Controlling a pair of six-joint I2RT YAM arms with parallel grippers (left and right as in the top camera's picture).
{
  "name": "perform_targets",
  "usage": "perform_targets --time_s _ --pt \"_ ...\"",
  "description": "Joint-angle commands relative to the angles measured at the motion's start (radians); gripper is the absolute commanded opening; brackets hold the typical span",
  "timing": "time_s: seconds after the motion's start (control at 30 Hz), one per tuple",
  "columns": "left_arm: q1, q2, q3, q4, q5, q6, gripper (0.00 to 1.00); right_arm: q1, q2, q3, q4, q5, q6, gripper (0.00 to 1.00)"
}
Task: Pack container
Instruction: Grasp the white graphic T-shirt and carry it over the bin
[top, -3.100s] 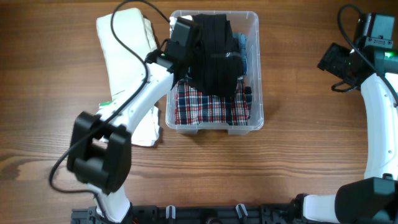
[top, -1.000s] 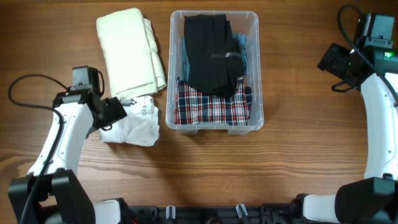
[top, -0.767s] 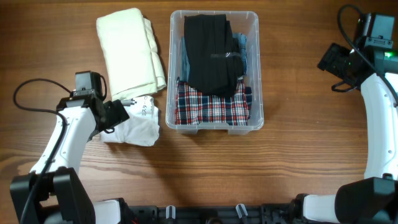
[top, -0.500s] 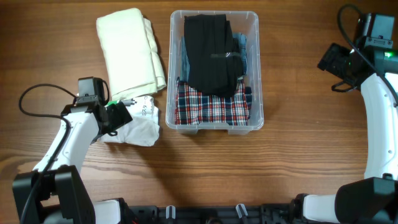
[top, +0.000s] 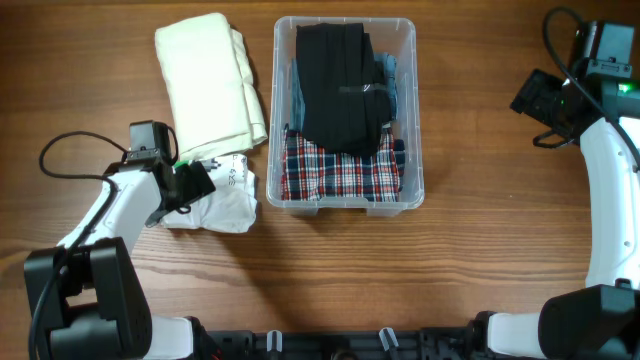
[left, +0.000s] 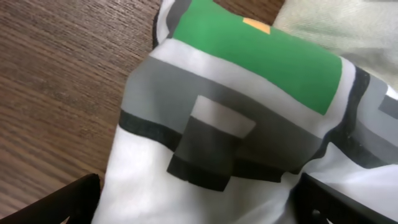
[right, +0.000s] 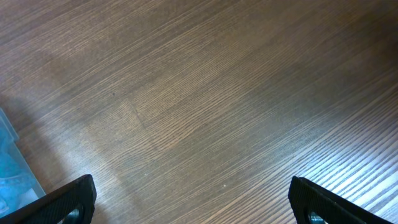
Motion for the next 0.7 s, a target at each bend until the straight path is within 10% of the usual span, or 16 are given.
perform_targets --time_s 0.0,0.23,0.33,0.67 --pt "0.004 0.058 -0.026 -0.007 -0.014 0.024 0.71 0.002 -0.002 0.009 0.002 0.010 0.011 1.00" --pt "0.004 0.058 -0.026 -0.007 -0.015 0.024 0.52 0.002 -0.002 0.009 0.001 0.010 0.012 1.00" --pt "0.004 0.052 -0.002 -0.027 -0.014 0.024 0.07 0.002 -0.002 0.009 0.001 0.010 0.012 1.00" --pt "-0.005 -0.162 0.448 -0.467 0.180 0.015 0.04 0.002 -0.002 0.009 0.001 0.010 0.012 1.00"
